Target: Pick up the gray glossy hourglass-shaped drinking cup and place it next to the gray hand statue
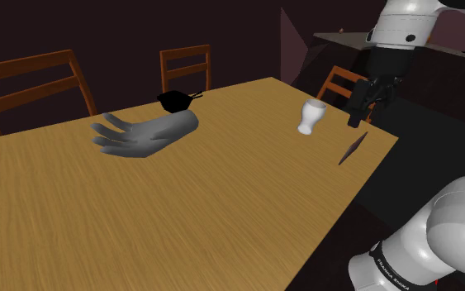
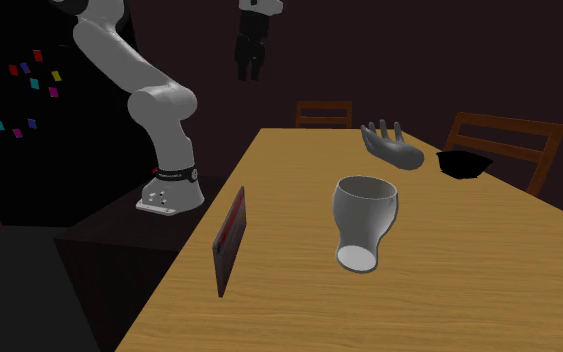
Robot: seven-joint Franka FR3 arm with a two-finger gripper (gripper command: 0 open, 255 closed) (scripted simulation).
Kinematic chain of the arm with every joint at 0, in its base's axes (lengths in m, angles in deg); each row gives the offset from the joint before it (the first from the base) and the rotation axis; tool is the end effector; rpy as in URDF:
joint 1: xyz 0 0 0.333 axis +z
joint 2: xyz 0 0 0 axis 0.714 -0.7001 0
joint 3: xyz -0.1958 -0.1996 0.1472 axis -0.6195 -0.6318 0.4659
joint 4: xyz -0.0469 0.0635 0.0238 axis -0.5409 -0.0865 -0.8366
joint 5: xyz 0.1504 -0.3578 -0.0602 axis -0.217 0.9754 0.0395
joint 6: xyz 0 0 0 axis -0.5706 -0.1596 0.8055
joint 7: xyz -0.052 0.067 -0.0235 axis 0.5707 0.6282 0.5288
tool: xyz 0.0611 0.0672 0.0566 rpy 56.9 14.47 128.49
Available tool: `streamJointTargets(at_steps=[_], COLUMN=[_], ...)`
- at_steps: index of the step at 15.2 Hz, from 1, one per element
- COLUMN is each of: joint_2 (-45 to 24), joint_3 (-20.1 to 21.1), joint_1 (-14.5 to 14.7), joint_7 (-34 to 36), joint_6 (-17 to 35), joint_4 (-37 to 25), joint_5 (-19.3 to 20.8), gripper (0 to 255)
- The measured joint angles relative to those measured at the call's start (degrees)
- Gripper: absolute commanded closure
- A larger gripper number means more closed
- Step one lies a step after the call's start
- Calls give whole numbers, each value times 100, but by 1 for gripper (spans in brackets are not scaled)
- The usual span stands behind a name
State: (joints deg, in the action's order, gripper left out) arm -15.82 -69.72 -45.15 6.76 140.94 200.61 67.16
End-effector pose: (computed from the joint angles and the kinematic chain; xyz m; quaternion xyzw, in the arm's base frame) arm 0.2817 0.0146 0.5600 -0.9943 0.0578 0.0898 0.0044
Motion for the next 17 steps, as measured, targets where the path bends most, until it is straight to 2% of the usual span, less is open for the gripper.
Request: streamJointTargets(at_steps=[3, 7, 12, 17], joint_2=[-109, -488, -1230, -2035], joint_3=[-117, -532, -1007, -1448], joint_1=[-38, -172, -281, -334], joint_7=[-140, -626, -1190, -1745], joint_6=[165, 791, 1506, 2192], joint_4=[17, 140, -77, -378], joint_5=[91, 388, 610, 659], gripper=[0, 0, 0, 0])
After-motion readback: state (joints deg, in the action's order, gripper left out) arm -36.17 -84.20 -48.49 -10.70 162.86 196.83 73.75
